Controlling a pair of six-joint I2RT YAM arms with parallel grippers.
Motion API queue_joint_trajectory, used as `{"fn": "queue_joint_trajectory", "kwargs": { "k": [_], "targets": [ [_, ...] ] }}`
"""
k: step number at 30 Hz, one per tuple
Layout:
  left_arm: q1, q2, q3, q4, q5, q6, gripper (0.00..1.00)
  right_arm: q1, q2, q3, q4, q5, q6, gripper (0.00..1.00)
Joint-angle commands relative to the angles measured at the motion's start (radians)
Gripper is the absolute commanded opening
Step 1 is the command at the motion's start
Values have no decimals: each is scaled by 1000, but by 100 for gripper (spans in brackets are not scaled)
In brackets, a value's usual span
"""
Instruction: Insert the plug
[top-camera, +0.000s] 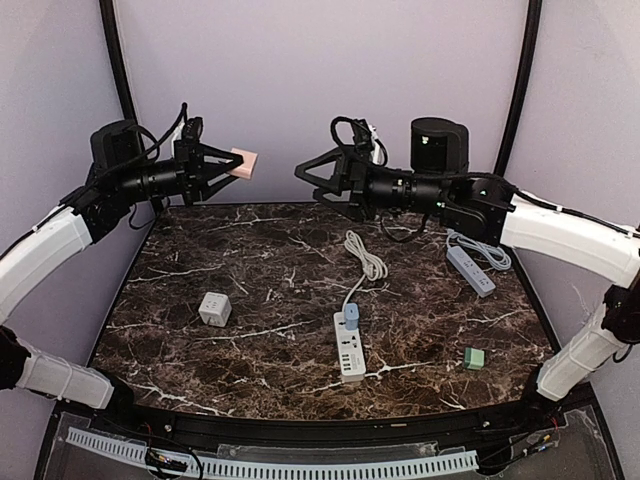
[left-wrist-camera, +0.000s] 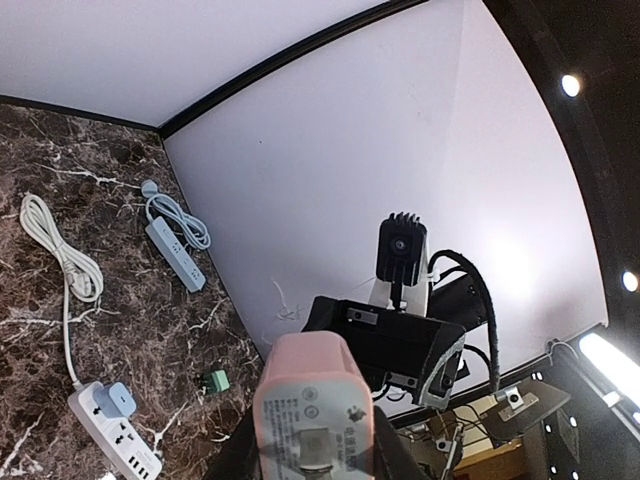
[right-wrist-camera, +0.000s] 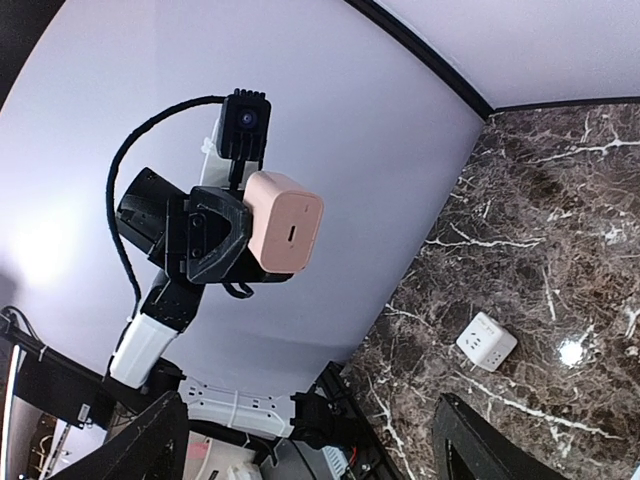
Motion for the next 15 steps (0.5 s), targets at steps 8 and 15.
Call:
{"fn": "queue_joint_trajectory", "kwargs": {
  "k": [8,15],
  "targets": [
    [6,2,-96,291,43,-197,1,53,74,53,103,-68,100,78],
    [6,-5,-134,357,41,-248,1,62,107,66,116,-76,134,73]
  ]
}}
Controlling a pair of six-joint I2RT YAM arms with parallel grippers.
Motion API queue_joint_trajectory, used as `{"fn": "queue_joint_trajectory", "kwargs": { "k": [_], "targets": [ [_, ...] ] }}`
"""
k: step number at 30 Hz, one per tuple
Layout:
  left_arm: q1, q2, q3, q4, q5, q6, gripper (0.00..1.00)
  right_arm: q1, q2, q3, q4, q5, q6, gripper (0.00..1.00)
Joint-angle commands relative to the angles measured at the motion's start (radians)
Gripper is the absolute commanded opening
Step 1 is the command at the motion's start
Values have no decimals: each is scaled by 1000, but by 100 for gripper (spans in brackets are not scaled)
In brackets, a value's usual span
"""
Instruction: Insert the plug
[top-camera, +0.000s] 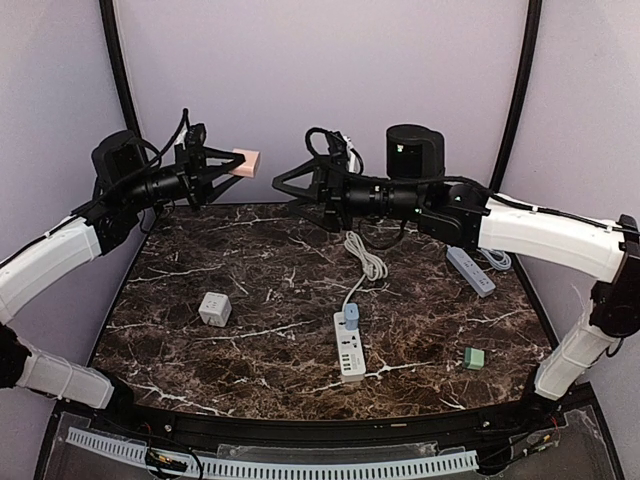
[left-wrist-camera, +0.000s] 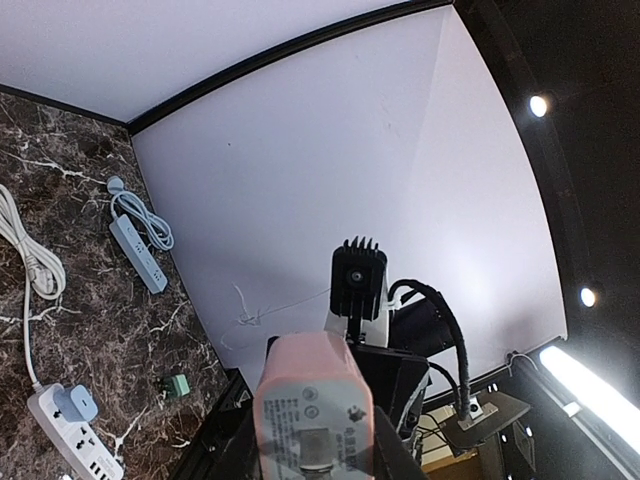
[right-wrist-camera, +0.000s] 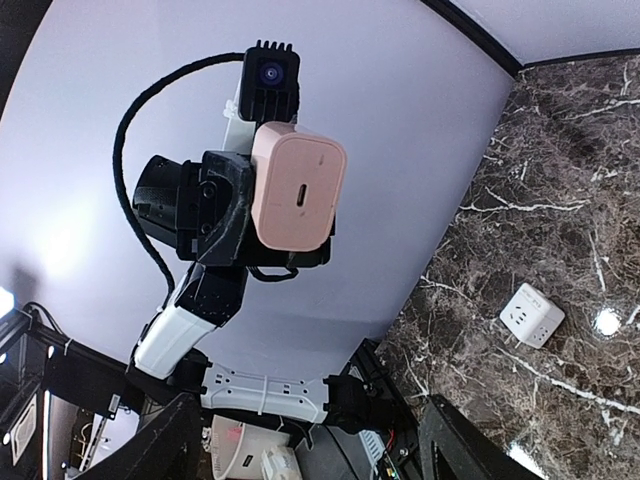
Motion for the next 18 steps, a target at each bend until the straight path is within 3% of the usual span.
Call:
{"fn": "queue_joint_trajectory", "kwargs": {
  "k": [1,18],
  "targets": [
    [6,-11,-32,100,12,-45,1,9,24,39,46,-17,34,72],
    [6,25,-56,181,85,-112,1,17,139,174,34,-24,98,55]
  ]
}}
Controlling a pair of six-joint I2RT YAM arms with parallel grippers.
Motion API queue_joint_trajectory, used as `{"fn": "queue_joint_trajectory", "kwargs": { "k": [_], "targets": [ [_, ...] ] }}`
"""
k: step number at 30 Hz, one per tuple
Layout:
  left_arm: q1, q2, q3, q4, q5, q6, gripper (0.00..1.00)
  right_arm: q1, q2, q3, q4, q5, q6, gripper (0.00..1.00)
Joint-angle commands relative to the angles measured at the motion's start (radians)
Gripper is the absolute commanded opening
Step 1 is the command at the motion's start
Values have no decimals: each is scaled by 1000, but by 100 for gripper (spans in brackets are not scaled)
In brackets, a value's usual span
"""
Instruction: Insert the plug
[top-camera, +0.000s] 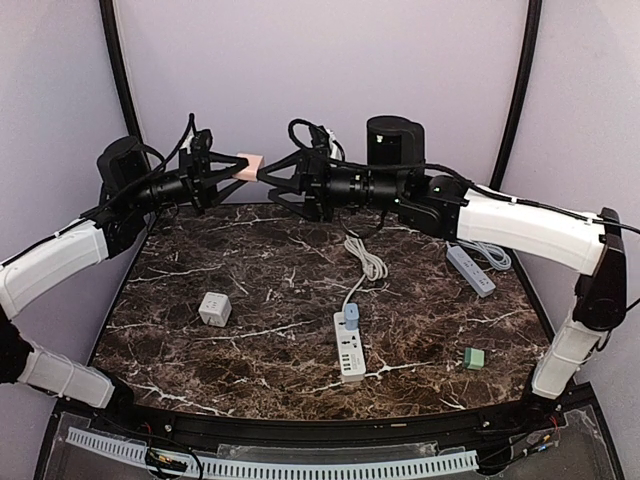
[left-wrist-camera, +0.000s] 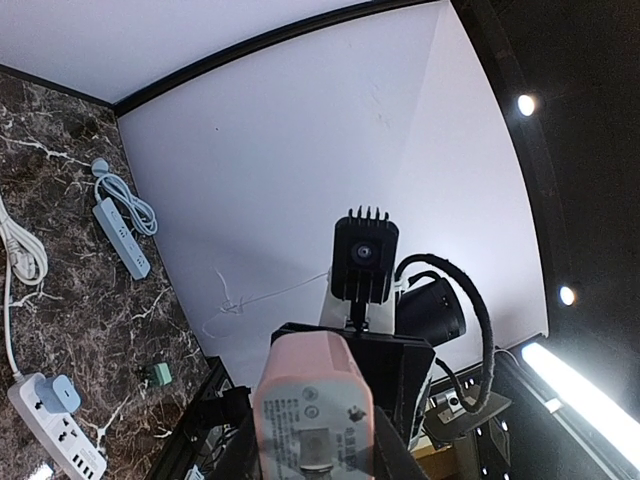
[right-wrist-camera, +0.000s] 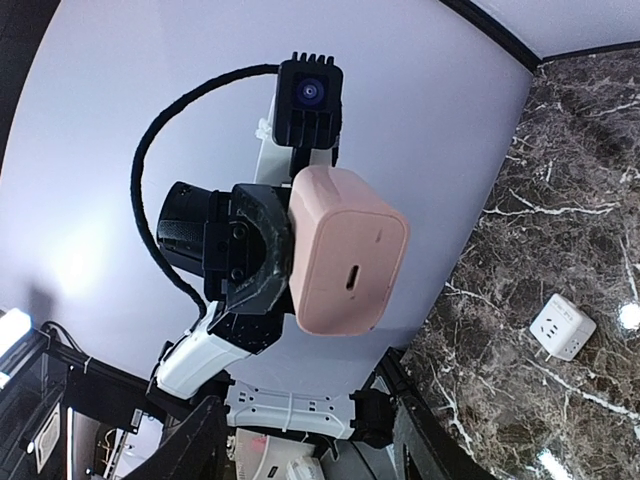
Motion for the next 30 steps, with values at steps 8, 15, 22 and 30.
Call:
{"fn": "queue_joint_trajectory", "kwargs": {
  "k": [8,15,22,30],
  "targets": [
    [5,-15,-42,51,81,-26,1,7,56,73,23,-14,42,51],
    [3,-19,-53,53,88,-30,1,8,79,98,15,-16,50,48],
    [0,-24,-47,58,93,-33,1,8,90,98,-3,-16,53,47],
    [-1,-31,-49,48,100,-30,1,-13,64,74,-15,-9,49,48]
  ]
}}
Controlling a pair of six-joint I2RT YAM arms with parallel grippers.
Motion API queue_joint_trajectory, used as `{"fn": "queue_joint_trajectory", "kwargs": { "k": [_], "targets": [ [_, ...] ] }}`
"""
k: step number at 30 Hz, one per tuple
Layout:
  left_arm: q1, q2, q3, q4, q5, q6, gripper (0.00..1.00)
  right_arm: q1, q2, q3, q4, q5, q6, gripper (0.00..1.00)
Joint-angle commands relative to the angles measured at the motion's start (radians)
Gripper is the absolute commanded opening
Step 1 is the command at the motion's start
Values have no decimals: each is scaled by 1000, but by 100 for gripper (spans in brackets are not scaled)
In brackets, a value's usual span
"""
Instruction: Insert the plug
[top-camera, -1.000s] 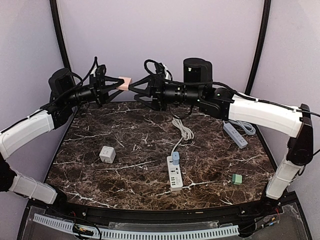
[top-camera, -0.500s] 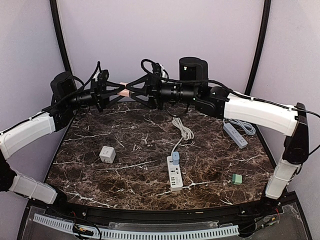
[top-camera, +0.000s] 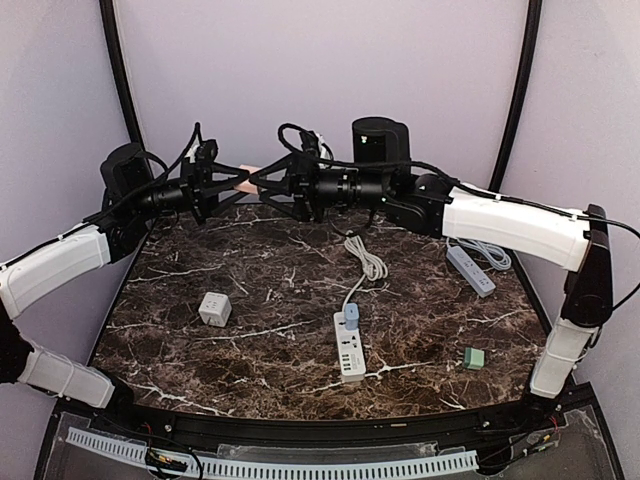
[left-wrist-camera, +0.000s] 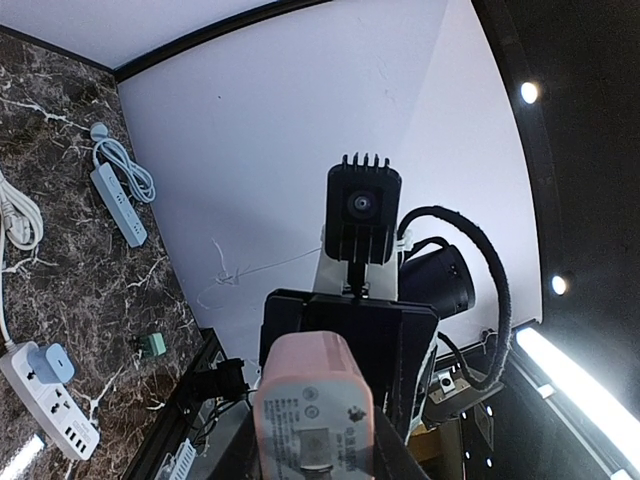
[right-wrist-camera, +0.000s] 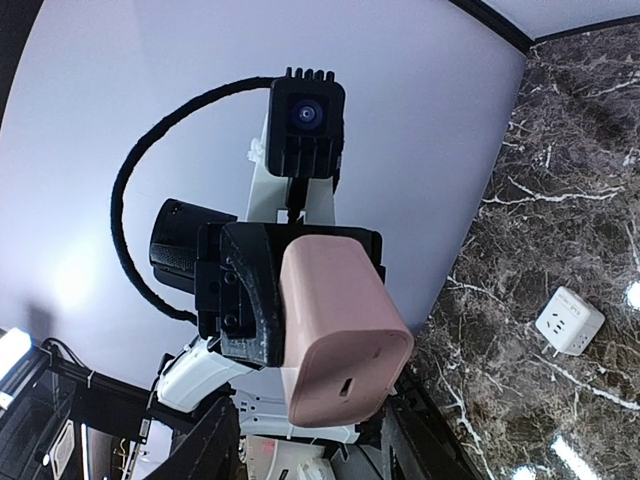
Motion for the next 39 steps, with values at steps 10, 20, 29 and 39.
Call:
{"fn": "queue_joint_trajectory", "kwargs": {
  "k": [10,20,29,39],
  "targets": [
    [-25,-21,7,30,37,1,1,-25,-1,26,-9,-12,-4,45],
    [-40,-8,11,37,44,-4,1,-25,17,55,-2,-22,-7,35],
    [-47,6,14,50,52,-12,1,-25,23,56,-1,-41,-7,20],
    [-46,-1,1,39,53,-15,58,-25,0,40,-13,-28,-25,0]
  ]
}}
